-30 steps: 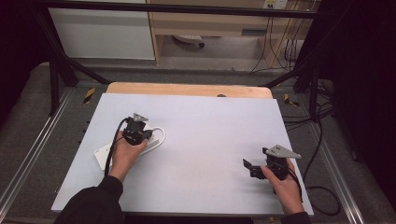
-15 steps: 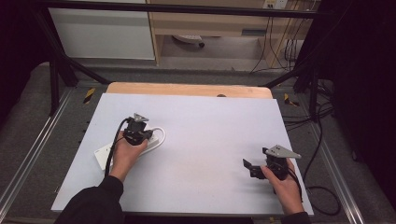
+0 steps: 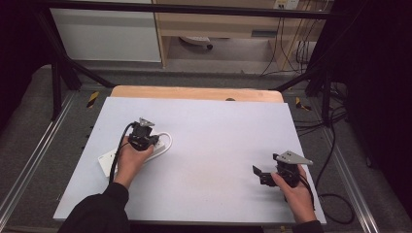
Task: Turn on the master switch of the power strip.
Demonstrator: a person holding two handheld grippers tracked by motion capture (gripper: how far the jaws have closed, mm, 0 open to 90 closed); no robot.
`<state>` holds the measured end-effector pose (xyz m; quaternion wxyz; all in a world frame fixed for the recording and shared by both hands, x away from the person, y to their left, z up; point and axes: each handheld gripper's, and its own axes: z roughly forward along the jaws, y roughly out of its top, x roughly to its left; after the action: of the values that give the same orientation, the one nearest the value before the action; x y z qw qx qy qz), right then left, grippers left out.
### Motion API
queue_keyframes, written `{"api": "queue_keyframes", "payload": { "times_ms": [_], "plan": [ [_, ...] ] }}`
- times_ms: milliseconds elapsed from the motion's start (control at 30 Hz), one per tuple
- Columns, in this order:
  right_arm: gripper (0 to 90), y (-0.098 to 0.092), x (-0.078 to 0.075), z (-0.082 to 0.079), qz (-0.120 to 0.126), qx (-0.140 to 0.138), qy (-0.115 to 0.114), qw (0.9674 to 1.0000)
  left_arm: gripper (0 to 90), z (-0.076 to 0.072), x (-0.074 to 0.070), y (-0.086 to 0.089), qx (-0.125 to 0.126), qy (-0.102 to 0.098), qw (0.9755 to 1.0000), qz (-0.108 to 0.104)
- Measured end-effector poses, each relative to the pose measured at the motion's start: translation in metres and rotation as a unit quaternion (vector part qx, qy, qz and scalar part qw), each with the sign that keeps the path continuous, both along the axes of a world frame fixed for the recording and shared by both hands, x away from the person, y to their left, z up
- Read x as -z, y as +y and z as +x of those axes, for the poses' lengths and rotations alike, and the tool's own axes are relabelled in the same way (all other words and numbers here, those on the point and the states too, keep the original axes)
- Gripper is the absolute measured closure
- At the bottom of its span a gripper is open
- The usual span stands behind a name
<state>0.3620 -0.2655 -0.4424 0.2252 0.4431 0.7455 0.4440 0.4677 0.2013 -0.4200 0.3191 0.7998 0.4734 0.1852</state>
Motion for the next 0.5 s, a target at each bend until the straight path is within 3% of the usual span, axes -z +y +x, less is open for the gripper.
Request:
{"api": "queue_keyframes", "payload": {
  "times_ms": [500],
  "plan": [
    [4.4, 0.0004, 0.0, 0.0, -0.003, -0.001, 0.001, 1.0, 90.0, -0.0036, -0.0006, -0.0066, 0.003, -0.009, 0.9996, 0.028]
  ]
}}
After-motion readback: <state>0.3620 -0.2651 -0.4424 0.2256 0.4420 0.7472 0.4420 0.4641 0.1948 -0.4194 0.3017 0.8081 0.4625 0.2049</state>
